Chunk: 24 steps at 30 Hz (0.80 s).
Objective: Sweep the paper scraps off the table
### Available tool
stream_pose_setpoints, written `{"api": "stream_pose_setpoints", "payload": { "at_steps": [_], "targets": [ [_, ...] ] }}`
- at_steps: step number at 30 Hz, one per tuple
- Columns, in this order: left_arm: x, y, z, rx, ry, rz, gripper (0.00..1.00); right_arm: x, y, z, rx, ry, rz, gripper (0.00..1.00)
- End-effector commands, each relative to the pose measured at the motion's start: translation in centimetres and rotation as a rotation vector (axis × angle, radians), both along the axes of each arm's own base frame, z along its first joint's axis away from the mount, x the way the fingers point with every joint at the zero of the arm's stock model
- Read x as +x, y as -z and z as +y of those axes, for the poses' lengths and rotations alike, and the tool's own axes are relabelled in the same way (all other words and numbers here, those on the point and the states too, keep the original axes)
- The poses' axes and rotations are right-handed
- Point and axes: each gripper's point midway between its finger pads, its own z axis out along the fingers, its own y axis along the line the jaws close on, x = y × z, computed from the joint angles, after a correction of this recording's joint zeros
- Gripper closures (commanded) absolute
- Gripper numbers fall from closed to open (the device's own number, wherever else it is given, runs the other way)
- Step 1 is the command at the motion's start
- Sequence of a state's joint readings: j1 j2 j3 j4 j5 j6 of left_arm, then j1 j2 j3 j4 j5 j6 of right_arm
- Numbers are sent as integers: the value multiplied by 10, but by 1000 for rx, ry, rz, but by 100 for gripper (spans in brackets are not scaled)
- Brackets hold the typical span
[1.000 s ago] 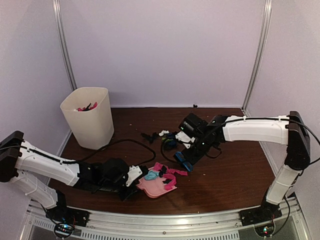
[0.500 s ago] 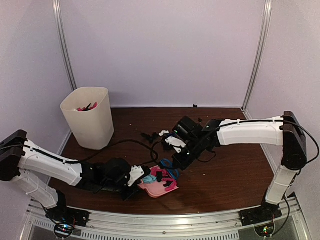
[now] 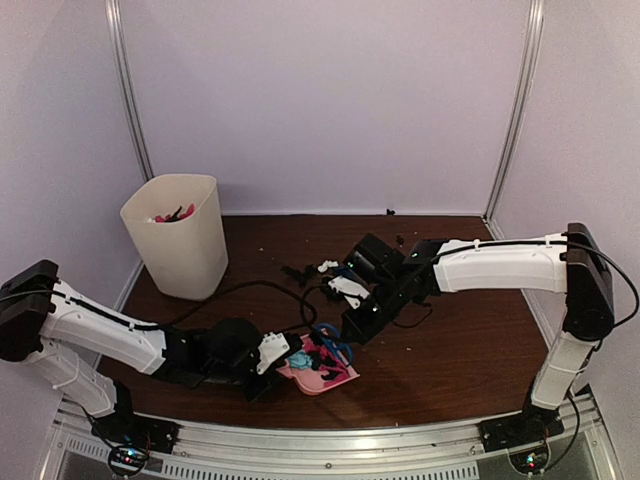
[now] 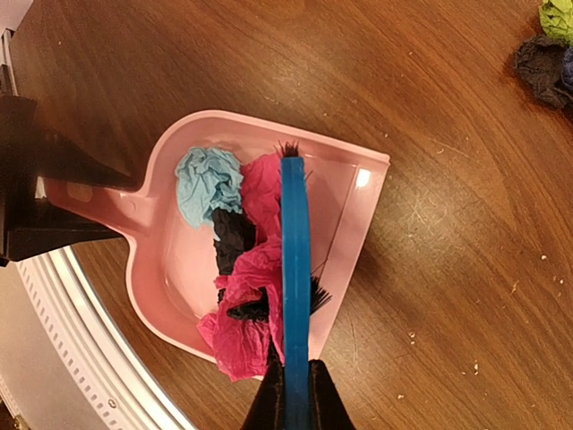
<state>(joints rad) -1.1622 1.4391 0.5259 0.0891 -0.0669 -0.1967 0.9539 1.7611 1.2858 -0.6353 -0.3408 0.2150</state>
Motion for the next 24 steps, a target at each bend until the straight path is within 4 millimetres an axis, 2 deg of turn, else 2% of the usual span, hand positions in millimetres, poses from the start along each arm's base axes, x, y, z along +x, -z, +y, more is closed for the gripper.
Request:
{"api": "stream_pose_setpoints", "payload": {
  "at_steps": [1,5,16,24],
  "targets": [
    [3,-17,-10,-94,16,-50,100,0,-18,-5,-12,49,-20,100],
    [4,-27,-10,-142,10,-76,100,4,-39,-4,16,72,-38,100],
    [12,-77,-7,-275,-3,-210,100,10,-97,-11,50,122,-105,100],
    [16,-111,-4,-347,-18,-278,100,20,-156,-21,92,173,-203,100]
  ]
}}
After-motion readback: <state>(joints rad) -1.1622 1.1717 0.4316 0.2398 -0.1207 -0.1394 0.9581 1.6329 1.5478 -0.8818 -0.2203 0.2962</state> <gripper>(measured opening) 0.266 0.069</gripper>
